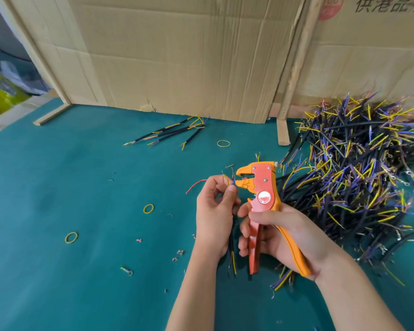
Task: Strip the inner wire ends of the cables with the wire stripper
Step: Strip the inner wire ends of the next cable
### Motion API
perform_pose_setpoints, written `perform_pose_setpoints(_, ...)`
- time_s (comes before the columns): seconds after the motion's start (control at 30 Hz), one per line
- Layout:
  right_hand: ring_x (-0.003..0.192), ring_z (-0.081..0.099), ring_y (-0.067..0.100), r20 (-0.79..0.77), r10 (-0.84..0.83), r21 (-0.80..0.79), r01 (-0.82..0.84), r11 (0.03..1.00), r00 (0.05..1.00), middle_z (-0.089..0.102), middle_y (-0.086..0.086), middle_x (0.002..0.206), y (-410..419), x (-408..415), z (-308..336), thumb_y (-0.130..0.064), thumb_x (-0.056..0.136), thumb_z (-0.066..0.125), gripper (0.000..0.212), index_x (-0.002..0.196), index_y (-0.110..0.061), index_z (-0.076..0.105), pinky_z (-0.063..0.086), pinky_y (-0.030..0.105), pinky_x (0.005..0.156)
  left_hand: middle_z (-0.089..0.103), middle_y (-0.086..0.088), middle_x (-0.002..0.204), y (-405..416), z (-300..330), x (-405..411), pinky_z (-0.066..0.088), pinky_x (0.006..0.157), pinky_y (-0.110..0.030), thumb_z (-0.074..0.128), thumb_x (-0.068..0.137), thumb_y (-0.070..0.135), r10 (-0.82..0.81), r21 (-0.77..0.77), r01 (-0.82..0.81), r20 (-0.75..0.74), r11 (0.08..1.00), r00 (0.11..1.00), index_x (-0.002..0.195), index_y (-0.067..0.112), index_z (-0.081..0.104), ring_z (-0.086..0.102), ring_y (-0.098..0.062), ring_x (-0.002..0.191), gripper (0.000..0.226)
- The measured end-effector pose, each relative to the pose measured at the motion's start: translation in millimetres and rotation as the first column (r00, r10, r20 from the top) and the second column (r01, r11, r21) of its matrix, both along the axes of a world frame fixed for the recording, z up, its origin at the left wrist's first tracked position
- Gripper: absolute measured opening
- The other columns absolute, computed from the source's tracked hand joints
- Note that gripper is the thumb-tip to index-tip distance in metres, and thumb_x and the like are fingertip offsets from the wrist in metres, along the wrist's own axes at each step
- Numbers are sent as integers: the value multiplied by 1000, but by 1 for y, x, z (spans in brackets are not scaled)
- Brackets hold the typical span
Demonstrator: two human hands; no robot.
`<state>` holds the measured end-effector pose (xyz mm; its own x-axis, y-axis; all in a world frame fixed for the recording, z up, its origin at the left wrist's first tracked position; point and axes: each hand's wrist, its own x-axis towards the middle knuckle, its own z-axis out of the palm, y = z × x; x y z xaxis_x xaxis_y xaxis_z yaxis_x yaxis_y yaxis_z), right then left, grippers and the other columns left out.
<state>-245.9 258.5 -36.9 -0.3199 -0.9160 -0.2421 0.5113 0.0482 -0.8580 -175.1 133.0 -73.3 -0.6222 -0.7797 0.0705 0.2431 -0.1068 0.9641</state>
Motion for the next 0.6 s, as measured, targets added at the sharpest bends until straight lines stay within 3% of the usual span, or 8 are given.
perform_pose_setpoints(0.23, 70, 62, 40, -5, 26, 35, -26, 999, 1000, 57, 22, 75, 0, 0, 2, -12, 80, 74, 22, 97, -1, 65, 56, 47, 65, 58, 3, 72, 0, -3, -3, 43, 56, -29, 56, 98, -3, 121, -108, -120, 11, 987, 993, 88, 10, 60, 49, -14, 56, 16)
perform_pose_setpoints(0.43, 57, 55, 33, 10, 10, 72, -11, 997, 1000, 51, 17, 67, -1, 1, 4, -27, 82, 75, 30, 88, -4, 57, 53, 41, 56, 65, 7, 70, 1, -4, -4, 49, 62, -38, 63, 95, 2, 171, -186, -159, 49, 970, 984, 80, 27, 65, 58, -14, 59, 30)
perform_pose_setpoints(0.6, 50, 49, 28, 28, -9, 102, 6, 995, 1000, 45, 14, 63, -1, 3, 5, -30, 88, 76, 30, 81, -8, 57, 47, 37, 49, 69, 3, 71, 1, -3, -4, 50, 62, -33, 66, 93, 1, 208, -188, -194, 60, 963, 976, 82, 22, 66, 63, -12, 60, 24)
